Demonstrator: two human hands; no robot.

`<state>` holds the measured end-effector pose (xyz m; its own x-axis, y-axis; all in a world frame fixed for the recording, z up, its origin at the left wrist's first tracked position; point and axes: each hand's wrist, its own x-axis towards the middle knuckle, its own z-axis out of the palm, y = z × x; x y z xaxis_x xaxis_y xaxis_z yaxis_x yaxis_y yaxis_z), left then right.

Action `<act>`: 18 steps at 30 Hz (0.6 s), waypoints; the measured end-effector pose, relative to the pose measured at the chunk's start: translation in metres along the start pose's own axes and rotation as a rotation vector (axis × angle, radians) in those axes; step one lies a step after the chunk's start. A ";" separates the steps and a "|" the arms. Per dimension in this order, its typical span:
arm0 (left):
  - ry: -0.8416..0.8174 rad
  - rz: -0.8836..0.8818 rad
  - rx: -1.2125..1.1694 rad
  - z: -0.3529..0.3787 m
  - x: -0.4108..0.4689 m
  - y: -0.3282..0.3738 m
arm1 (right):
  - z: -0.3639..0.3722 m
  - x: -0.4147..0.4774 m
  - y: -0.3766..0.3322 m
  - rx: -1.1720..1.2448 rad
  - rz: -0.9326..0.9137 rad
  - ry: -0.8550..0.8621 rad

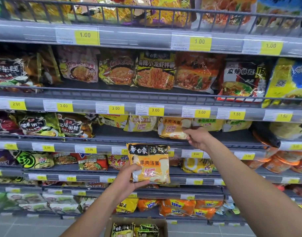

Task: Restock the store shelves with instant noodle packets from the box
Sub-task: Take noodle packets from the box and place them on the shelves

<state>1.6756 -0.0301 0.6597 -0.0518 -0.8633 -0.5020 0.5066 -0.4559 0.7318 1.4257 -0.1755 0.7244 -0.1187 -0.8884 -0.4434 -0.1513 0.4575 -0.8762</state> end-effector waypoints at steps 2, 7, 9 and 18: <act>-0.008 -0.001 -0.009 -0.004 0.002 0.001 | 0.007 0.008 0.003 -0.026 0.000 0.017; -0.045 0.024 0.003 0.002 -0.003 0.006 | 0.011 0.008 0.013 0.152 -0.047 0.020; -0.068 0.012 0.013 0.005 -0.004 0.008 | 0.011 -0.003 0.019 0.137 -0.147 0.087; -0.160 -0.016 -0.027 0.039 0.030 0.019 | 0.008 -0.073 0.062 -0.303 -0.170 -0.178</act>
<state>1.6501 -0.0733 0.6762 -0.1958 -0.8804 -0.4320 0.5277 -0.4659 0.7103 1.4322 -0.0827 0.7006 0.1017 -0.9329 -0.3454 -0.4398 0.2693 -0.8568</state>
